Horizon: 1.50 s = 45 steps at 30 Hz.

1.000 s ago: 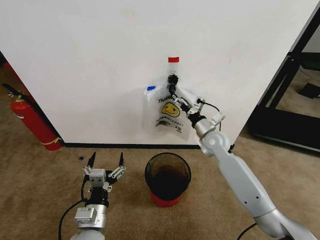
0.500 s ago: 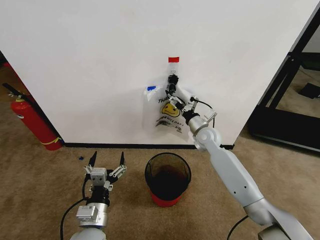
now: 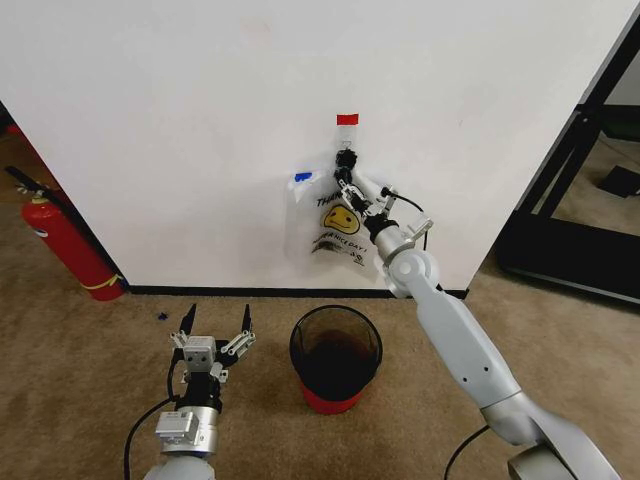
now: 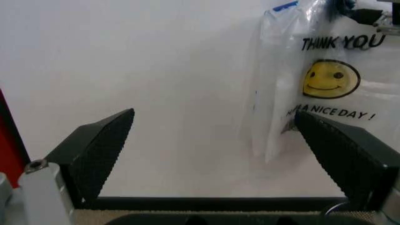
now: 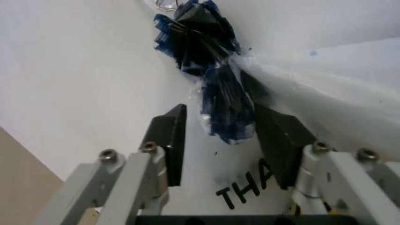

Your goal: Pick up the garbage bag from the wall and place it over the trash bin.

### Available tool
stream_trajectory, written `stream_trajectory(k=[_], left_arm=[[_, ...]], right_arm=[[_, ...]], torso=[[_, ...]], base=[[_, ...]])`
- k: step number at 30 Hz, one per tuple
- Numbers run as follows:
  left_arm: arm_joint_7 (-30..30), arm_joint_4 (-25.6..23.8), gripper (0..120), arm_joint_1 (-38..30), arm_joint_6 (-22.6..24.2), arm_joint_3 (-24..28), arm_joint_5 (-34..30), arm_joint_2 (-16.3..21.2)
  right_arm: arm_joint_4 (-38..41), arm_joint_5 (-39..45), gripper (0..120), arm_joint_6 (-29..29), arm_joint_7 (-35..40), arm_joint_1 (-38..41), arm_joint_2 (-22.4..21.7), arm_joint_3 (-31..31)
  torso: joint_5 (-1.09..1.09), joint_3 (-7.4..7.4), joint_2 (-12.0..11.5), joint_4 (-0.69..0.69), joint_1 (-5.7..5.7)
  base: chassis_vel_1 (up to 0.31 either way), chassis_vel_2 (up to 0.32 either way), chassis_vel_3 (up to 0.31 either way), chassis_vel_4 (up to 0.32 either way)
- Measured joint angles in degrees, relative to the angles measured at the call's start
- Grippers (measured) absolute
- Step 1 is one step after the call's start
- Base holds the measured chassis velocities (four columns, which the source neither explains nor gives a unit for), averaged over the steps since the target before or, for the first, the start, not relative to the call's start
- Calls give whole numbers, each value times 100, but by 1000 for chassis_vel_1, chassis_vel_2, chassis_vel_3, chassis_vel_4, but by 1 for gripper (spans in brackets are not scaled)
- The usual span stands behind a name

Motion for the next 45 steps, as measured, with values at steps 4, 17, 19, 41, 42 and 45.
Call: stream_trajectory(k=[4, 17, 19, 41, 42, 45], left_arm=[[0, -19, 100, 19, 16, 37, -11, -11], [1, -78, 100, 78, -5, -19, -16, -9], [1, -84, 100, 80, -6, -20, -16, -10], [-1, -144, 100, 78, -16, -8, -17, 20], [-1, -150, 100, 79, -16, -5, -17, 23], [-3, -163, 100, 79, -18, -2, -16, 26]], right_arm=[[44, 6, 27, -1, 20, -26, -14, 8], [51, 21, 0, -2, 35, -16, -19, 36], [78, 25, 0, -2, 44, -25, -30, 41], [1359, -570, 0, -88, 47, -1001, -525, 21], [1439, -592, 0, -95, 42, -1061, -548, 26], [1619, -633, 0, -100, 31, -1214, -612, 60]], torso=[[0, 0, 0, 0, 0], [0, 0, 0, 0, 0], [0, 0, 0, 0, 0], [0, 0, 1, 0, 0], [0, 0, 1, 0, 0], [0, 0, 1, 0, 0]], base=[[0, 0, 0, 0], [0, 0, 0, 0], [0, 0, 0, 0], [0, 0, 0, 0], [0, 0, 0, 0], [0, 0, 0, 0]])
